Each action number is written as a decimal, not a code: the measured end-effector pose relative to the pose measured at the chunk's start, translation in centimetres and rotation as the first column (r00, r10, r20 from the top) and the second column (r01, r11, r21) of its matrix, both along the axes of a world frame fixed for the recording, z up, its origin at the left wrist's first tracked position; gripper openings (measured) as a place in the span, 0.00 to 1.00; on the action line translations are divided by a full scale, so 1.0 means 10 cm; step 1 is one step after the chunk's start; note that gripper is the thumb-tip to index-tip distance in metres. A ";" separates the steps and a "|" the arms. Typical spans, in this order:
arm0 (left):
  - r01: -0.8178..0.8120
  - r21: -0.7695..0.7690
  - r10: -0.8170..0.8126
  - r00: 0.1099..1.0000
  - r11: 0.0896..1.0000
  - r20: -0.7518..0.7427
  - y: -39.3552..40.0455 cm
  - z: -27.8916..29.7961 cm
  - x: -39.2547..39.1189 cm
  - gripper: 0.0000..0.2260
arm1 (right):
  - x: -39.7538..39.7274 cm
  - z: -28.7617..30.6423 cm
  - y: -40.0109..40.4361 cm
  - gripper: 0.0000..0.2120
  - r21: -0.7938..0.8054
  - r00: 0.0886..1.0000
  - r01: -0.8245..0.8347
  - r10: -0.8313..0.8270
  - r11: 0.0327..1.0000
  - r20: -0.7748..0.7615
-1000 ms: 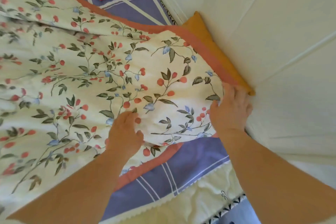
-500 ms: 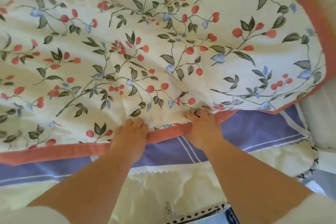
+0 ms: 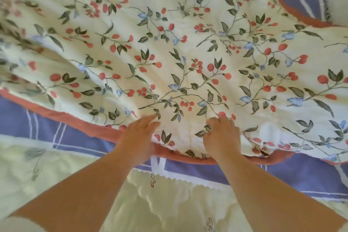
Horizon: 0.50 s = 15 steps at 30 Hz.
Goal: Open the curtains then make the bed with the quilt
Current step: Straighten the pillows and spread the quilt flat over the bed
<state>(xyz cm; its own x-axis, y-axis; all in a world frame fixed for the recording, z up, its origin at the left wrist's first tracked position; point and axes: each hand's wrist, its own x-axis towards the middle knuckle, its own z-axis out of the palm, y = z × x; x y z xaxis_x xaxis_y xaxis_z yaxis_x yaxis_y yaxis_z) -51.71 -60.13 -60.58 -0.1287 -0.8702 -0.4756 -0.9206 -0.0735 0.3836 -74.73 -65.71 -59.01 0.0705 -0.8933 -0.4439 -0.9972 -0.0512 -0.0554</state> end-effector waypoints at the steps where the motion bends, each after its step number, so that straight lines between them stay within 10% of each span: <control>1: -0.039 -0.029 0.041 0.995 0.999 0.093 0.00 -0.01 0.28 0.29 | 0.32 -0.01 0.00 0.18 0.003 0.992 -0.079 0.078 0.997 0.102; 9: -0.304 0.092 0.166 0.721 0.948 0.672 0.40 -0.19 2.02 0.24 | 1.98 -0.21 0.40 0.15 0.101 0.806 -0.518 0.445 0.850 0.390; 15: -0.029 0.223 -0.125 0.756 0.974 0.642 0.63 -0.28 2.47 0.19 | 2.40 -0.32 0.84 0.25 0.304 0.837 -0.537 0.541 0.787 0.076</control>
<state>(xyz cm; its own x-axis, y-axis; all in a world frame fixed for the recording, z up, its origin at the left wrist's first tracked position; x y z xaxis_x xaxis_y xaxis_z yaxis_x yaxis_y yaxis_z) -27.06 -53.87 -63.33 0.2382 -0.7430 -0.6255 -0.9450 -0.0285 -0.3260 -50.72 -57.26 -62.19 0.4919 -0.5339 -0.6877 -0.8132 -0.5638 -0.1440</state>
